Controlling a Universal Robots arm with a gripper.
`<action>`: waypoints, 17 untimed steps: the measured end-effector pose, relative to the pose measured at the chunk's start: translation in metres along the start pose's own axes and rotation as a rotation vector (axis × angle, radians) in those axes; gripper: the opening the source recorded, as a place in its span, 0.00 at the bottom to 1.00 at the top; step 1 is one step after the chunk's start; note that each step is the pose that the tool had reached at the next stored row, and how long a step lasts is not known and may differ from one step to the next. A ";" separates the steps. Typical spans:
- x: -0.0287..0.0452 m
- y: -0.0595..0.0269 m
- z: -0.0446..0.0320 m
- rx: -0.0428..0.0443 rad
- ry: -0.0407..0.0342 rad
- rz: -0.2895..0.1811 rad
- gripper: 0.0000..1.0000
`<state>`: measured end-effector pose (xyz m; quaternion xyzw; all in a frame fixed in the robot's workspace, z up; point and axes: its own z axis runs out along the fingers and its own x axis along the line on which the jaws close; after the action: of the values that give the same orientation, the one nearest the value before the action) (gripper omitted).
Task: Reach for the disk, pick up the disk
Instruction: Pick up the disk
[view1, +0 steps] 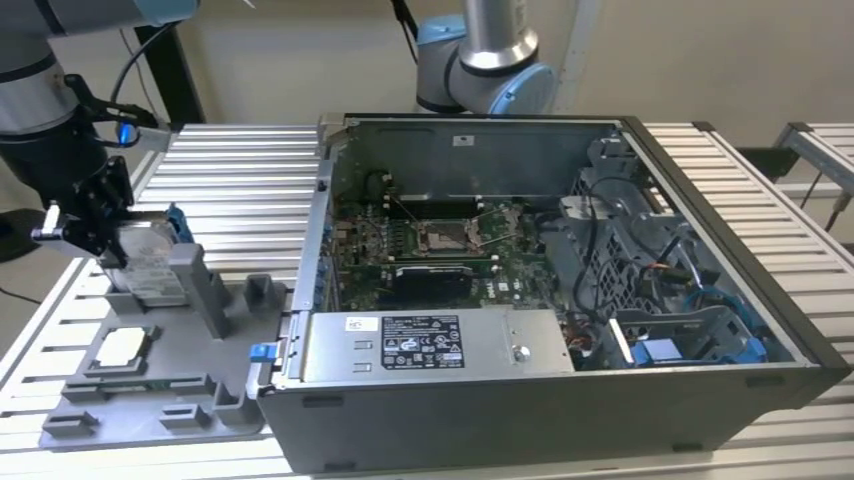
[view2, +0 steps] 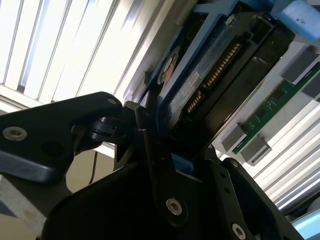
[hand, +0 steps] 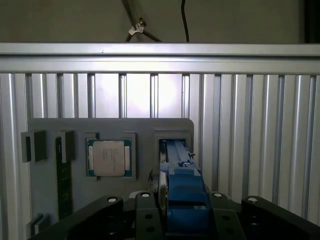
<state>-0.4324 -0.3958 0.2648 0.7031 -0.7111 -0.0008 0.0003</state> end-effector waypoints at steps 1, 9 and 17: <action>0.0000 0.0000 0.0000 0.0000 0.0000 0.000 0.00; 0.0000 0.0000 0.0000 0.0001 0.0002 0.000 0.00; 0.0000 0.0000 -0.0054 0.0001 0.0003 0.000 0.00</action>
<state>-0.4324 -0.3957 0.2703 0.7031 -0.7111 -0.0007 0.0004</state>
